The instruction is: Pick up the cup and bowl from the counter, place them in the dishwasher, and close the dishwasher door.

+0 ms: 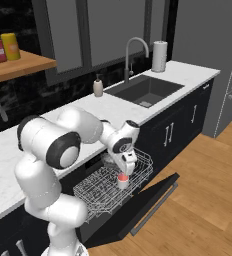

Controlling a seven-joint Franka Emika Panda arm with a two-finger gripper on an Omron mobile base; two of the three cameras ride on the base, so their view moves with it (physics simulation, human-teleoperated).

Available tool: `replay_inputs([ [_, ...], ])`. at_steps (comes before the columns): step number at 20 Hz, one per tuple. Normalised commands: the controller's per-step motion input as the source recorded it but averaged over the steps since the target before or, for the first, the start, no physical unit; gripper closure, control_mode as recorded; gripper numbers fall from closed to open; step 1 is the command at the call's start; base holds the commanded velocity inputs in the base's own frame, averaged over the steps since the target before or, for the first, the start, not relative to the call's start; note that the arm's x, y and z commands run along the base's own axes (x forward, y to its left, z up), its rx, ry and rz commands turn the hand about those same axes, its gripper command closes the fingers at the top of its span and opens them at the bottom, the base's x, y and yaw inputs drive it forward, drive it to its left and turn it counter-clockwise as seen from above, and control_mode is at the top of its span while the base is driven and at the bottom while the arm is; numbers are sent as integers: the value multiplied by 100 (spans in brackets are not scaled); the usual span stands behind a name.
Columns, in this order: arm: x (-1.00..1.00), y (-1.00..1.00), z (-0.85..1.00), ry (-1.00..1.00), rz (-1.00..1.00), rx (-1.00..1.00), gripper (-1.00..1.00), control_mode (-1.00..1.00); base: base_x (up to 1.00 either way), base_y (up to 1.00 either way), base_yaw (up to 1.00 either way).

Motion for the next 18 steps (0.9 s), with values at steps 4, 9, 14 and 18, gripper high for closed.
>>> replay_inputs([
  [4, -36, -59, -39, 5, -2, 16, 100, -100, 0, 0, 0],
  [9, 5, -14, -59, 12, 0, 20, 100, -100, 0, 0, 0],
  [14, 29, 17, -48, 15, 0, 19, 100, -100, 0, 0, 0],
  [18, 37, 50, -50, 16, 0, 17, 100, -100, 0, 0, 0],
])
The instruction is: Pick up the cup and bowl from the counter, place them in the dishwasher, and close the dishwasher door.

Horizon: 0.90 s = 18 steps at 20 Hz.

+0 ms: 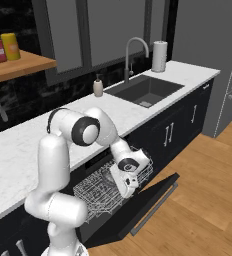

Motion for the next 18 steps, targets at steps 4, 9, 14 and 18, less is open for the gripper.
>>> replay_inputs([
  [4, 51, 39, -61, 22, -4, 17, 100, -100, 0, 0, 0],
  [9, 42, 20, -66, 21, -13, 16, 100, -100, 0, 0, 0],
  [14, 32, 21, -57, 12, -20, 2, 100, -100, 0, 0, 0],
  [18, 36, 22, -50, 14, -21, 0, 100, -100, 0, 0, 0],
])
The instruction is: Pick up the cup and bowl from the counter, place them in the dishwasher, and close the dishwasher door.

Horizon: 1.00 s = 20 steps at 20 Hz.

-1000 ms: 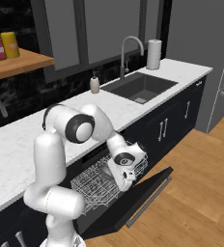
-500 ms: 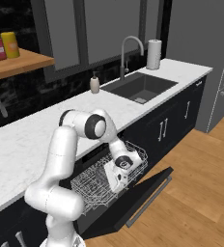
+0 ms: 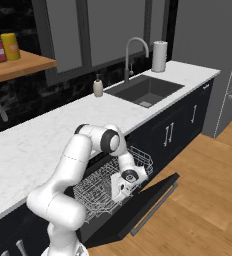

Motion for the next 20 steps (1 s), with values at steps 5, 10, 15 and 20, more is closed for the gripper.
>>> replay_inputs([
  [5, 11, 24, -43, 14, -22, 0, 100, -100, 0, 0, 0],
  [10, 0, 14, -41, 10, -24, 0, 100, -100, 0, 0, 0],
  [15, -5, 4, -41, 12, -29, -5, -100, -100, 0, 0, 0],
  [20, -4, -9, -25, 19, -30, -4, -100, -100, 0, 0, 0],
])
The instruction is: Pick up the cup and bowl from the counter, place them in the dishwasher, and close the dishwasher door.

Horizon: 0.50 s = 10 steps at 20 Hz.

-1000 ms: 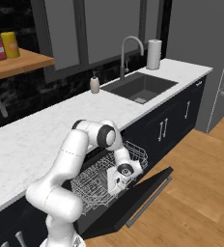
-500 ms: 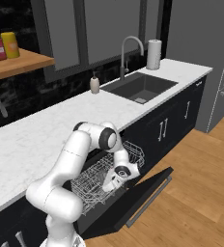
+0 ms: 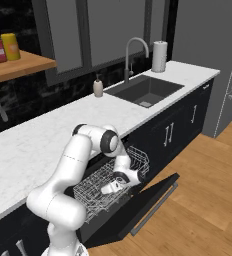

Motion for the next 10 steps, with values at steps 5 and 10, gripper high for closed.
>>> replay_inputs([
  [5, -12, -35, -2, 22, -29, -1, -100, -100, 0, 0, 0],
  [10, -42, -31, 43, 14, -21, 0, -100, -100, 0, 0, 0],
])
